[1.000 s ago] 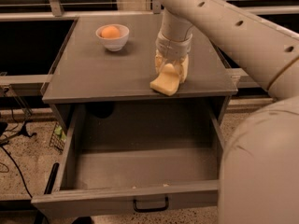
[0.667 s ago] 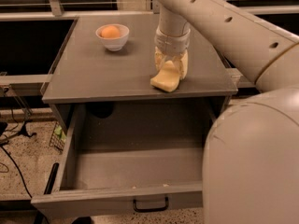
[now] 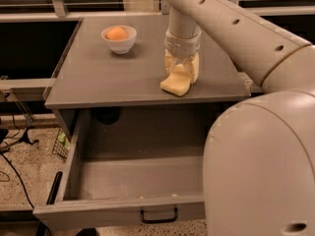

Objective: Pick sponge from top drawer and place on counter

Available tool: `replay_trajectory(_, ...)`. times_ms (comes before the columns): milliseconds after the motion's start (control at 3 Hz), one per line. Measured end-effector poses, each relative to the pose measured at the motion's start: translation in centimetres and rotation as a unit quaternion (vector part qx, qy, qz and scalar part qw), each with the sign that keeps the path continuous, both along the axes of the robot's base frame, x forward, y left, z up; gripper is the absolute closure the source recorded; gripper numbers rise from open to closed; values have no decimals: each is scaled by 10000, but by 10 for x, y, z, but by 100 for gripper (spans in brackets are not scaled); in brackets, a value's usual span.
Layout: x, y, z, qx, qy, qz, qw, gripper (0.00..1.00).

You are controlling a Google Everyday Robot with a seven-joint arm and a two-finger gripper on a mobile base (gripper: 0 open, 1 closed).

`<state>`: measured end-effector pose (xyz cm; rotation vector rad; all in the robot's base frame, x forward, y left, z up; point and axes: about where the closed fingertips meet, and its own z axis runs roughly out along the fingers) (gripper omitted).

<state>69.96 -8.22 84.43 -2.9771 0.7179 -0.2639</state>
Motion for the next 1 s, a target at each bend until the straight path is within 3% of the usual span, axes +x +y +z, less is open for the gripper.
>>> replay_trajectory(333, 2, 1, -8, 111, 63, -9, 9999, 100)
replay_trajectory(1000, 2, 1, -7, 111, 63, -10, 9999, 58)
